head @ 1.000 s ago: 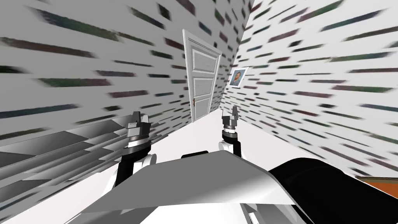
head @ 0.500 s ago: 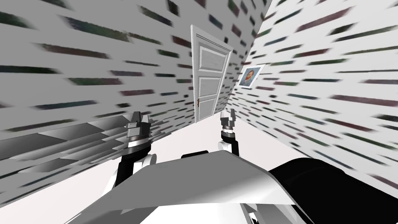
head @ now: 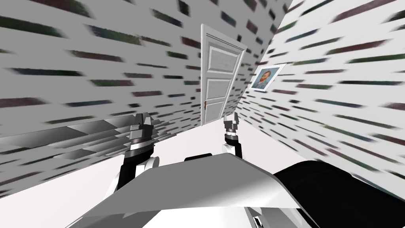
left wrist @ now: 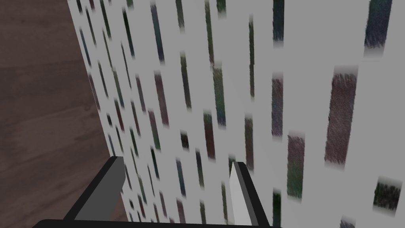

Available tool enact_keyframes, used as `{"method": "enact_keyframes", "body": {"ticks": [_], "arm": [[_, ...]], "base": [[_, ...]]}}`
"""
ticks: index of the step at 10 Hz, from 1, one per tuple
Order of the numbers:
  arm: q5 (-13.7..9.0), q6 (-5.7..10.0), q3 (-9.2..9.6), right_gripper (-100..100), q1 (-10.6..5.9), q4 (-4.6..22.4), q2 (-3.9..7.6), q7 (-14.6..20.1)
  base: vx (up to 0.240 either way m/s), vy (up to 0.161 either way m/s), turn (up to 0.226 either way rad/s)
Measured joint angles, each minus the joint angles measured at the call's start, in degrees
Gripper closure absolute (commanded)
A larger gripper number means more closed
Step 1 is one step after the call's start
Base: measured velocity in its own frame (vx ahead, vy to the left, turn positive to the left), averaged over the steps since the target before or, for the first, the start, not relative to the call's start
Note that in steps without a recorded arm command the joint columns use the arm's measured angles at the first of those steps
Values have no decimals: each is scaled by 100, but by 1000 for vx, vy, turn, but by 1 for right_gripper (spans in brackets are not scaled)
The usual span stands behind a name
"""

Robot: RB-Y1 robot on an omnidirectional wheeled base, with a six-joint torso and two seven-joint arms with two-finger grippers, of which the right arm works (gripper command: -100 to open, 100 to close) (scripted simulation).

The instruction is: Pull the door open

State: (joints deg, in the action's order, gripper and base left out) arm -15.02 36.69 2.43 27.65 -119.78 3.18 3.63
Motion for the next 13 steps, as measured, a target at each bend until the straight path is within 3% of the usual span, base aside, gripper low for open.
{"method": "enact_keyframes", "body": {"ticks": [8,11,13], "arm": [[-593,220,-135,-100,-241,923,210,767],[-827,273,-163,-100,-247,1160,269,1063],[-997,331,-214,-100,-371,1470,320,1278]], "base": [[73,-74,209],[66,-81,219],[49,-82,144]]}}
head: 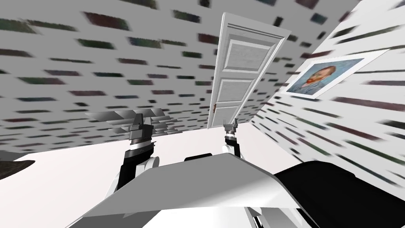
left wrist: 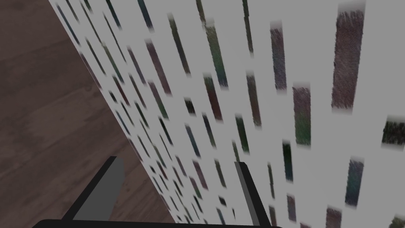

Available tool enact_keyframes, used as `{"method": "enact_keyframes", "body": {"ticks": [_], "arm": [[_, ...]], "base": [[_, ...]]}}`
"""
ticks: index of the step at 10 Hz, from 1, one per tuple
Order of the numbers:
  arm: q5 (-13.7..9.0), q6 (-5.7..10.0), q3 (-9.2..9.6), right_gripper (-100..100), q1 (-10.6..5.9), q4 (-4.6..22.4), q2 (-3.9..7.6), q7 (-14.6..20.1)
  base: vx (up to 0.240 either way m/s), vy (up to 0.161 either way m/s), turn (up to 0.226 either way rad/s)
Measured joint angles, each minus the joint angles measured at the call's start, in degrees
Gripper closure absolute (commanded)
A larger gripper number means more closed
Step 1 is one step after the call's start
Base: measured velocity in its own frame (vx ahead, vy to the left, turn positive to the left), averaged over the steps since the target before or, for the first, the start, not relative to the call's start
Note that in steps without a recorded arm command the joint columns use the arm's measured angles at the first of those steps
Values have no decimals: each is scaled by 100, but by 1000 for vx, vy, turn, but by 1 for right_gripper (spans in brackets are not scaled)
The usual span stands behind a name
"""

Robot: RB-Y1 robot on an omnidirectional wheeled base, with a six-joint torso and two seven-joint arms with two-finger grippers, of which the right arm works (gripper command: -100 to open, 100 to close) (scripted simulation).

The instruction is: Pull the door open

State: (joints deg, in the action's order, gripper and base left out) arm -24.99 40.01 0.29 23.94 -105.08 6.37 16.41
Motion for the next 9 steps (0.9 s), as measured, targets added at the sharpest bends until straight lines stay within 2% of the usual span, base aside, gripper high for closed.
{"method": "enact_keyframes", "body": {"ticks": [2,3,4,9], "arm": [[-124,63,-22,-100,-14,172,44,180],[-134,72,-23,-100,-15,188,47,200],[-232,95,-48,-100,-56,331,78,302],[-685,226,-138,-100,-216,973,185,879]], "base": [[25,-44,61],[32,-52,289],[79,-107,325],[44,-103,202]]}}
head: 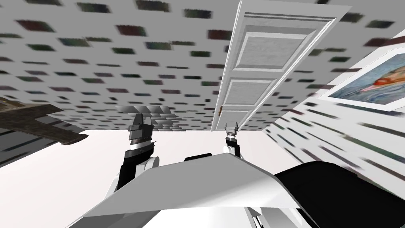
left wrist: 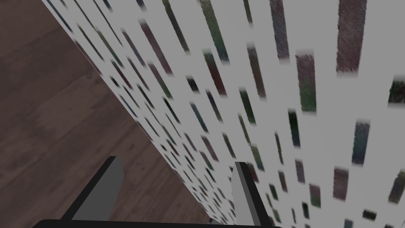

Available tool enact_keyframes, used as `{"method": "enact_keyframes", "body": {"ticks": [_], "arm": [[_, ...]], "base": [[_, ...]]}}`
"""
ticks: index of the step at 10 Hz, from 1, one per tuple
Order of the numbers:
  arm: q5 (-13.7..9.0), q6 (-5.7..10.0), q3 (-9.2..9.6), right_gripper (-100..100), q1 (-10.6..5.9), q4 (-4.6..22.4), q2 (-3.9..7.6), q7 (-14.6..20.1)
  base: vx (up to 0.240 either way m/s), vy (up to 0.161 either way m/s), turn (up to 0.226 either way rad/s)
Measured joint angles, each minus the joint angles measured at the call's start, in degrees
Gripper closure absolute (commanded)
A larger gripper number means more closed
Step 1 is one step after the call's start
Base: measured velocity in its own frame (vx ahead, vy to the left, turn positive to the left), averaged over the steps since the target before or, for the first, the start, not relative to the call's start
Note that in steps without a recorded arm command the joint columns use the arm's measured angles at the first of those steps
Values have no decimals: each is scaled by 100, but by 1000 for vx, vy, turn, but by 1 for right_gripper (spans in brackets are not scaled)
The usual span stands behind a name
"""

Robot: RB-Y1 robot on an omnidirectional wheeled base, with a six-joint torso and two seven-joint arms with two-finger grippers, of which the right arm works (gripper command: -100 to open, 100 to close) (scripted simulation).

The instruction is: Pull the door open

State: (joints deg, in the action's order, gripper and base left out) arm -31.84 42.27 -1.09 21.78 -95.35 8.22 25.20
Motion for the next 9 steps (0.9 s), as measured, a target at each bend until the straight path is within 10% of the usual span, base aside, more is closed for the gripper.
{"method": "enact_keyframes", "body": {"ticks": [9], "arm": [[-774,281,-147,-100,-256,1139,183,1005]], "base": [[31,-103,205]]}}
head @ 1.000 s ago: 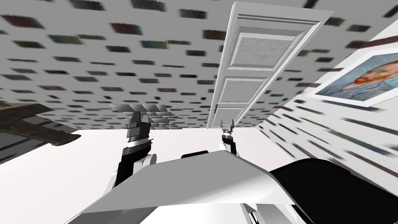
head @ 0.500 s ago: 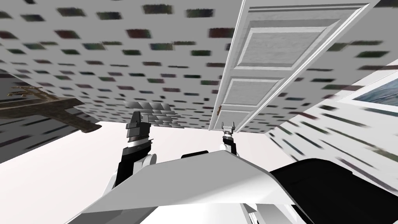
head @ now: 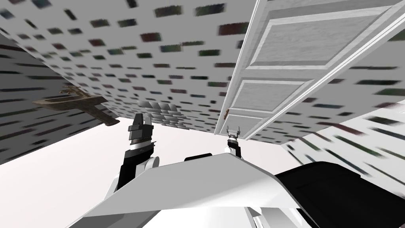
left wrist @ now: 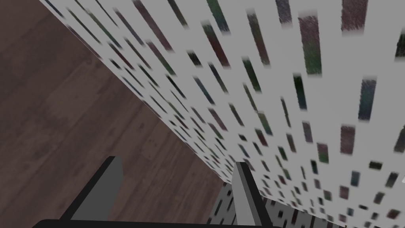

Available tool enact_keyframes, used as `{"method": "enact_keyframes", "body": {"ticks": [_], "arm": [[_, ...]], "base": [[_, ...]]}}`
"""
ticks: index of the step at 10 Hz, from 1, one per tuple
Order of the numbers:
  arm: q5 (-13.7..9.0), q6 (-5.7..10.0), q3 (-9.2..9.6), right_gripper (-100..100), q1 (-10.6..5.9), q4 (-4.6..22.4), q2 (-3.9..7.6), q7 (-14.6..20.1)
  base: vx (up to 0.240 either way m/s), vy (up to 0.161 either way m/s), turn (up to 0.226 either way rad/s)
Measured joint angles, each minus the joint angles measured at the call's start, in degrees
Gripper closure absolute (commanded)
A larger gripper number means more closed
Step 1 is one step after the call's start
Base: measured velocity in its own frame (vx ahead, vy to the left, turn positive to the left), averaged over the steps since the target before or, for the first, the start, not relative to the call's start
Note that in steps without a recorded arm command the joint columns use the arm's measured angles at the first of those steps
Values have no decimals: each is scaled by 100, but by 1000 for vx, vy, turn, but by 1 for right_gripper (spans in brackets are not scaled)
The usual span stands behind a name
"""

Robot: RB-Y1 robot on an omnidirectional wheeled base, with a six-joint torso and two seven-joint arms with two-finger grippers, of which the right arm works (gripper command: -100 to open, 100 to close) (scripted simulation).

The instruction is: Pull the door open

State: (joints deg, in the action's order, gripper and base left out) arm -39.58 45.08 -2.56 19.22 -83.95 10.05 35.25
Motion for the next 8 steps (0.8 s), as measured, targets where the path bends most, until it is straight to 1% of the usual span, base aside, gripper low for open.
{"method": "enact_keyframes", "body": {"ticks": [3,4,5,8], "arm": [[-242,119,-36,-100,-84,396,49,335],[-334,137,-62,-100,-104,508,87,452],[-411,163,-74,-100,-146,631,87,546],[-660,224,-130,-100,-206,948,151,853]], "base": [[17,-103,217],[24,-114,226],[9,-106,182],[2,-98,188]]}}
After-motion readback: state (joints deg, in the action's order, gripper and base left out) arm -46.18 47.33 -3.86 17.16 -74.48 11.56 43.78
